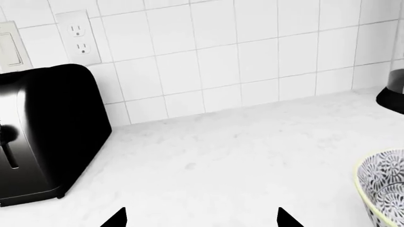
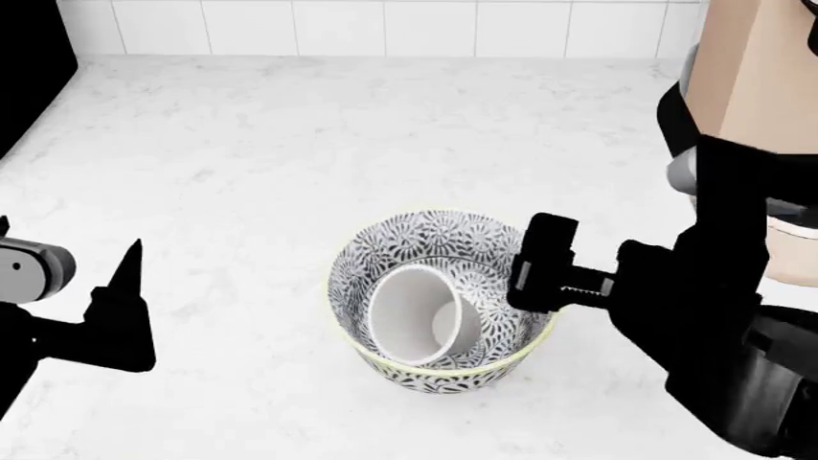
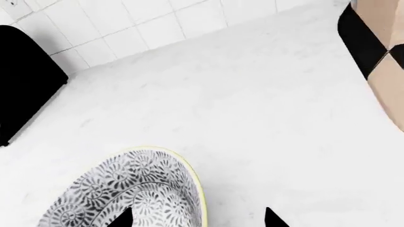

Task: Place the cup inside the bowl on the dining table and move the bowl to any counter.

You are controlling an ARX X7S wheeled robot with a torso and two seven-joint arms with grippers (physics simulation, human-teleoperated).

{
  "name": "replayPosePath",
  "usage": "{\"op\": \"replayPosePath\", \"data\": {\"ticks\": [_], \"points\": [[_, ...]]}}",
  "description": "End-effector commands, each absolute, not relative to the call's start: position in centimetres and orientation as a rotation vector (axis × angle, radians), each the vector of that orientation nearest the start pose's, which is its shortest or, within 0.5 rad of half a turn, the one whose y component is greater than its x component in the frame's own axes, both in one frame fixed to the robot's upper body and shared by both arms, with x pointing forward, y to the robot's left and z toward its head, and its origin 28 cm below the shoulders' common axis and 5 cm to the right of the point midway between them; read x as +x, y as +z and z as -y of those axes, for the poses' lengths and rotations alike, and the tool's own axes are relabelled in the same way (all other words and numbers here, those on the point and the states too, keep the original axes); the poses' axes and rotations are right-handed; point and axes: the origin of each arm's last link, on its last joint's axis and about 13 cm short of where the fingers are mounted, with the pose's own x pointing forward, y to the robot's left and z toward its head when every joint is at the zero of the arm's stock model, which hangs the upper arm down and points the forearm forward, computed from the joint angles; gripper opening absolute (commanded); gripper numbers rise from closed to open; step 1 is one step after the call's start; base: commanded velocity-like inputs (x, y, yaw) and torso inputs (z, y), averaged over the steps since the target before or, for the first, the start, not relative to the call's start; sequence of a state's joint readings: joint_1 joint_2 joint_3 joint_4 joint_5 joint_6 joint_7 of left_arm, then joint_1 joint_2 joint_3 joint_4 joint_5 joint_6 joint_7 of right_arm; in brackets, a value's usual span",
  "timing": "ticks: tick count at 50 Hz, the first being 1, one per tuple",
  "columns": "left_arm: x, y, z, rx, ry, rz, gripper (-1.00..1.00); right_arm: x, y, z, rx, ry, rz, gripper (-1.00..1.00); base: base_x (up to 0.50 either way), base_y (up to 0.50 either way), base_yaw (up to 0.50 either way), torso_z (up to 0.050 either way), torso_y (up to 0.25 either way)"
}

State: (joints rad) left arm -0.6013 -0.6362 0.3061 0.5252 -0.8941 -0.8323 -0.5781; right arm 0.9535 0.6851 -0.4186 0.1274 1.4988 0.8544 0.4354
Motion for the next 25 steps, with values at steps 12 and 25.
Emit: {"op": "replayPosePath", "data": {"ticks": [12,25], "points": [[27.4,19.2,-22.9,0.205,-0.01,0.05,1.0,30.5,20.6,17.3,-0.092,0.062,0.112,1.0,0.0,0.0,0.0,0.0,0.0],[27.5,18.7,-22.6,0.136,0.022,0.061,1.0,30.2,19.5,15.8,-0.015,0.134,0.115,1.0,0.0,0.0,0.0,0.0,0.0]]}}
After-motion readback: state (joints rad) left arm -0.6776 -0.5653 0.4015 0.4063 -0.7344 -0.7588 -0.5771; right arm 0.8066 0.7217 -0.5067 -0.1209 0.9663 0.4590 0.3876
